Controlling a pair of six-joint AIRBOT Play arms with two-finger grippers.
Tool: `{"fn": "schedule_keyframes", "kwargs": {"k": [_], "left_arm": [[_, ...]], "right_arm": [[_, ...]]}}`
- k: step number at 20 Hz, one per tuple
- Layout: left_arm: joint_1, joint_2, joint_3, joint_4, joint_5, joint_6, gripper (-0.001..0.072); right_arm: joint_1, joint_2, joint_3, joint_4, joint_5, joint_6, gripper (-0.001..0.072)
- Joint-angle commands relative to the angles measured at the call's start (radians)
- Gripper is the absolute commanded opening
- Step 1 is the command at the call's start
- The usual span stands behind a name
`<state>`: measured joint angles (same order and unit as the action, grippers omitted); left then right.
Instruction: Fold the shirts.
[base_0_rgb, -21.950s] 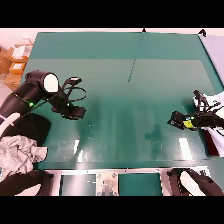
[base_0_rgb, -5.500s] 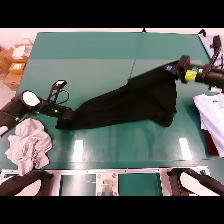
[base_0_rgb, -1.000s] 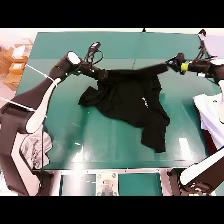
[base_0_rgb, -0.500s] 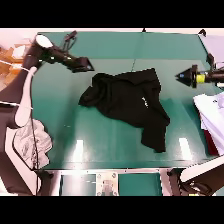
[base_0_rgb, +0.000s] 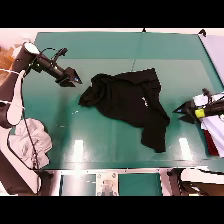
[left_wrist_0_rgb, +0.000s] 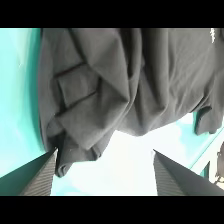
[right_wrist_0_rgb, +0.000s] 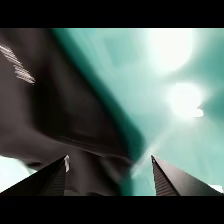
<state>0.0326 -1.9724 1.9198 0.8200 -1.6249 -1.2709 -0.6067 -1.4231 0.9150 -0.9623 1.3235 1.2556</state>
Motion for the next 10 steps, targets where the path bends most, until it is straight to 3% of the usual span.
{"fn": "schedule_keyframes", "kwargs": {"k": [1, 3, 4, 5, 7, 10], "left_arm": [[-0.003, 0.0, -0.014, 0.008, -0.013, 0.013, 0.0655], [-0.025, -0.004, -0.018, 0.031, 0.002, 0.024, 0.0655], [-0.04, -0.005, -0.018, 0.071, 0.015, 0.024, 0.0655], [-0.059, -0.005, -0.018, 0.129, 0.035, 0.024, 0.0655], [-0.102, -0.006, -0.018, 0.205, 0.082, 0.033, 0.0655], [-0.181, -0.008, -0.018, 0.23, 0.157, 0.051, 0.0654]], "right_arm": [[0.055, -0.008, -0.127, -0.007, -0.078, -0.037, 0.0588], [0.107, -0.037, -0.129, 0.002, -0.105, -0.037, 0.0548], [0.126, -0.047, -0.129, 0.017, -0.125, -0.037, 0.0412], [0.142, -0.056, -0.129, 0.043, -0.142, -0.037, 0.0187], [0.167, -0.066, -0.129, 0.068, -0.164, -0.037, 0.0026], [0.188, -0.066, -0.129, 0.068, -0.176, -0.037, 0.0019]]}}
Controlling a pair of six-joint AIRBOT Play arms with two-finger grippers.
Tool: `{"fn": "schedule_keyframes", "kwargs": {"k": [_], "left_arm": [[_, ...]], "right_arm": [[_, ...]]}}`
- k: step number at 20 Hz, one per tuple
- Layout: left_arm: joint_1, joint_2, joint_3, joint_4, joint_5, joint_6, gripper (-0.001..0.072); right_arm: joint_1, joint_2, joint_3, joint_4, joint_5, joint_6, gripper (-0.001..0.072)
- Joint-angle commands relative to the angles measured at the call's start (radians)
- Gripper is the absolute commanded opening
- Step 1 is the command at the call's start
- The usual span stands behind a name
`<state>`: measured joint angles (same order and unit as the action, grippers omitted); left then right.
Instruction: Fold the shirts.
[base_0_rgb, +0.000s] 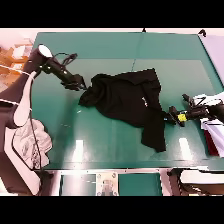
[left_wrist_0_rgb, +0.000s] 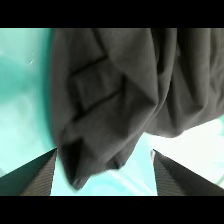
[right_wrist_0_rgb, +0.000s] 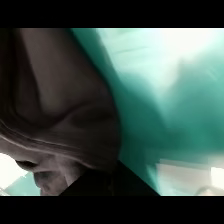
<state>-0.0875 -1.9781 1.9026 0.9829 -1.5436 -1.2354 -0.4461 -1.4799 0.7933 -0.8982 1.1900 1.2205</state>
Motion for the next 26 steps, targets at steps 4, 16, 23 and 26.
{"fn": "schedule_keyframes", "kwargs": {"k": [4, 16, 23, 26], "left_arm": [[-0.158, -0.045, -0.003, 0.167, 0.087, 0.033, 0.0354], [-0.172, -0.007, 0.079, 0.168, 0.016, 0.091, 0.0707], [-0.174, -0.008, -0.072, 0.193, 0.055, 0.092, 0.0593], [-0.174, -0.008, -0.094, 0.181, 0.068, 0.117, 0.0082]], "right_arm": [[0.027, -0.009, -0.007, 0.005, -0.042, -0.002, 0.0019], [0.025, -0.008, 0.003, 0.004, -0.042, -0.01, 0.0019], [0.025, -0.008, 0.003, 0.004, -0.046, -0.013, 0.0019], [0.025, -0.008, 0.003, 0.004, -0.046, -0.017, 0.0018]]}}
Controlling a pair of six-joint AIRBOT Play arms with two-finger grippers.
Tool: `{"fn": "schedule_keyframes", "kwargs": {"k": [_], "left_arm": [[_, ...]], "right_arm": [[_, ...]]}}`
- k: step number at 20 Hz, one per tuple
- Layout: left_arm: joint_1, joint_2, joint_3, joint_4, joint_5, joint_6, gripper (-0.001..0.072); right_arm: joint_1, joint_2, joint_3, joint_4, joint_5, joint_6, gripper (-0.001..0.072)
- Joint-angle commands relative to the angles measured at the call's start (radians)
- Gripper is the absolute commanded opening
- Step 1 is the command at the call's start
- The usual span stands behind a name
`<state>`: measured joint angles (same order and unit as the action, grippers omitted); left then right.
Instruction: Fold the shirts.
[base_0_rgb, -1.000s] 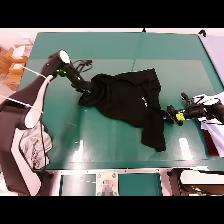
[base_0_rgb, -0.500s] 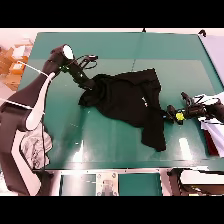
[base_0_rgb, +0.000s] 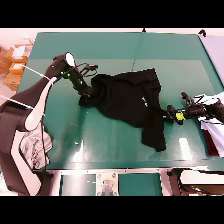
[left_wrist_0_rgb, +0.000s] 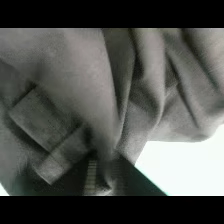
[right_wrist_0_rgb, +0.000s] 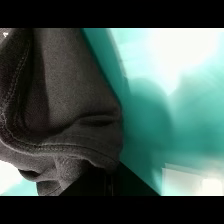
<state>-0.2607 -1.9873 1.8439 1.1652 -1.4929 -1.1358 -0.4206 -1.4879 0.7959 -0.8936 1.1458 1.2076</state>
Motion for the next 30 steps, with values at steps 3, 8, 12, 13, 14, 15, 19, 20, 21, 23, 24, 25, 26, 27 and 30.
{"fn": "schedule_keyframes", "kwargs": {"k": [3, 8, 12, 13, 14, 15, 19, 20, 21, 23, 24, 25, 26, 27, 30], "left_arm": [[0.0, 0.001, 0.004, -0.005, 0.018, 0.019, 0.0026], [0.0, 0.062, 0.248, -0.043, -0.228, 0.019, 0.0026], [0.027, 0.186, 0.248, -0.003, 0.002, 0.114, 0.0026], [0.047, 0.188, 0.248, 0.002, 0.086, 0.115, 0.0026], [0.066, 0.187, 0.247, 0.01, 0.173, 0.114, 0.0026], [0.085, 0.186, 0.247, 0.02, 0.278, 0.105, 0.0026], [0.14, 0.183, 0.206, 0.055, 0.679, 0.09, 0.0027], [0.142, 0.175, 0.175, 0.061, 0.748, 0.103, 0.0027], [0.142, 0.158, 0.16, 0.061, 0.79, 0.105, 0.0027], [0.139, 0.094, 0.16, 0.002, 0.824, 0.106, 0.003], [0.134, 0.067, 0.16, -0.034, 0.822, 0.105, 0.0256], [0.131, 0.045, 0.16, -0.073, 0.813, 0.101, 0.071], [0.131, 0.036, 0.16, -0.107, 0.791, 0.089, 0.072], [0.131, 0.037, 0.161, -0.115, 0.754, 0.088, 0.072], [0.138, 0.068, 0.18, -0.067, 0.565, 0.06, 0.072]], "right_arm": [[0.0, 0.0, 0.001, -0.001, -0.001, -0.004, 0.0018], [-0.071, 0.0, 0.001, -0.035, 0.018, -0.003, 0.0018], [-0.201, 0.0, 0.001, -0.035, 0.018, -0.003, 0.0018], [-0.222, 0.0, 0.001, -0.035, 0.018, -0.004, 0.0018], [-0.241, 0.0, 0.001, -0.038, 0.018, -0.003, 0.0018], [-0.251, 0.0, 0.001, -0.039, 0.018, -0.003, 0.0018], [-0.257, 0.0, 0.001, -0.046, 0.015, -0.004, 0.0018], [-0.257, 0.0, 0.001, -0.046, 0.014, -0.004, 0.0018], [-0.257, 0.0, 0.001, -0.045, 0.014, -0.004, 0.0019], [-0.257, 0.0, 0.001, -0.045, 0.014, -0.003, 0.0018], [-0.257, 0.0, 0.001, -0.045, 0.015, -0.003, 0.0018], [-0.257, 0.0, 0.001, -0.045, 0.018, -0.003, 0.0018], [-0.256, 0.0, 0.001, -0.045, 0.019, -0.003, 0.0018], [-0.256, 0.0, 0.001, -0.046, 0.024, -0.003, 0.0018], [-0.256, 0.0, 0.001, -0.046, 0.039, -0.006, 0.0018]]}}
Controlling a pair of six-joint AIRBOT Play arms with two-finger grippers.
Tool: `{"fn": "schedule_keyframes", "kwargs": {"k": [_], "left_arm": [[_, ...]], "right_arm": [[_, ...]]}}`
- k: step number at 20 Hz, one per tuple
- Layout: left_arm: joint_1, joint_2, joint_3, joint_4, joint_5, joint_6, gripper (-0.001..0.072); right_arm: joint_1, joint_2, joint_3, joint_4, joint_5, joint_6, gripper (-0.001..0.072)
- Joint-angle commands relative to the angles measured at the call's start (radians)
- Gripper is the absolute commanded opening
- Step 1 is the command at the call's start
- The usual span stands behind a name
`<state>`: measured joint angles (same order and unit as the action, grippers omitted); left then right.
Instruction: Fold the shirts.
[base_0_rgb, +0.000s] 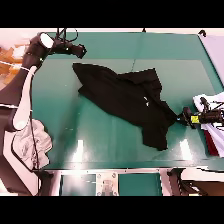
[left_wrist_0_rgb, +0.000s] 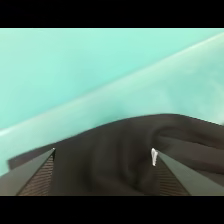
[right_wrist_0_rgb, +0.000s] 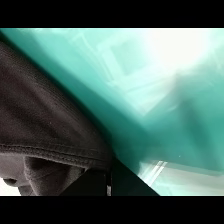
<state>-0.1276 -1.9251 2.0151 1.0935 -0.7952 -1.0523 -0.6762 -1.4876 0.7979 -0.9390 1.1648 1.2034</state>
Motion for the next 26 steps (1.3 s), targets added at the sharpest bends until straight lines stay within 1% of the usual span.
{"fn": "schedule_keyframes", "kwargs": {"k": [1, 2, 4, 5, 6, 7, 8, 12, 16, 19, 20, 22, 23, 24, 26], "left_arm": [[0.014, 0.025, 0.008, 0.031, -0.225, -0.037, 0.072], [0.027, 0.035, 0.008, 0.055, -0.314, -0.055, 0.072], [0.065, 0.038, -0.006, 0.039, -0.518, -0.095, 0.072], [0.086, 0.038, -0.04, 0.011, -0.59, -0.111, 0.072], [0.103, 0.038, -0.084, -0.023, -0.624, -0.127, 0.0701], [0.117, 0.038, -0.143, -0.061, -0.636, -0.138, 0.0601], [0.128, 0.038, -0.205, -0.085, -0.634, -0.148, 0.0561], [0.129, 0.037, -0.387, -0.093, -0.539, -0.156, 0.0564], [0.128, 0.036, -0.447, -0.225, -0.391, -0.143, 0.0563], [0.103, 0.01, -0.449, -0.246, -0.341, -0.143, 0.0559], [0.089, -0.005, -0.449, -0.248, -0.334, -0.142, 0.0462], [0.068, -0.033, -0.449, -0.243, -0.33, -0.13, 0.0295], [0.064, -0.036, -0.449, -0.249, -0.327, -0.121, 0.019], [0.064, -0.036, -0.449, -0.249, -0.313, -0.12, 0.0147], [0.064, -0.036, -0.449, -0.257, -0.286, -0.121, 0.0132]], "right_arm": [[-0.001, -0.001, -0.001, -0.001, 0.021, -0.005, 0.0018], [-0.001, -0.001, -0.001, -0.001, 0.021, -0.008, 0.0018], [0.0, -0.001, -0.001, 0.0, 0.021, -0.011, 0.0018], [0.0, -0.001, -0.001, 0.0, 0.021, -0.011, 0.0018], [0.0, -0.001, -0.001, 0.0, 0.021, -0.011, 0.0018], [0.0, -0.001, -0.001, 0.003, 0.02, -0.011, 0.0018], [0.0, -0.001, -0.001, 0.005, 0.02, -0.011, 0.0018], [0.002, -0.001, -0.001, 0.005, 0.018, -0.011, 0.0018], [0.002, -0.001, -0.001, 0.005, 0.018, -0.011, 0.0018], [0.003, -0.001, -0.001, 0.008, 0.013, -0.011, 0.0018], [0.003, -0.001, -0.001, 0.008, 0.013, -0.011, 0.0018], [0.003, -0.001, -0.001, 0.008, 0.013, -0.011, 0.0018], [0.003, -0.001, -0.001, 0.009, 0.013, -0.011, 0.0018], [0.003, -0.001, -0.001, 0.015, 0.013, -0.011, 0.0018], [0.003, -0.001, -0.001, 0.031, 0.014, -0.012, 0.0019]]}}
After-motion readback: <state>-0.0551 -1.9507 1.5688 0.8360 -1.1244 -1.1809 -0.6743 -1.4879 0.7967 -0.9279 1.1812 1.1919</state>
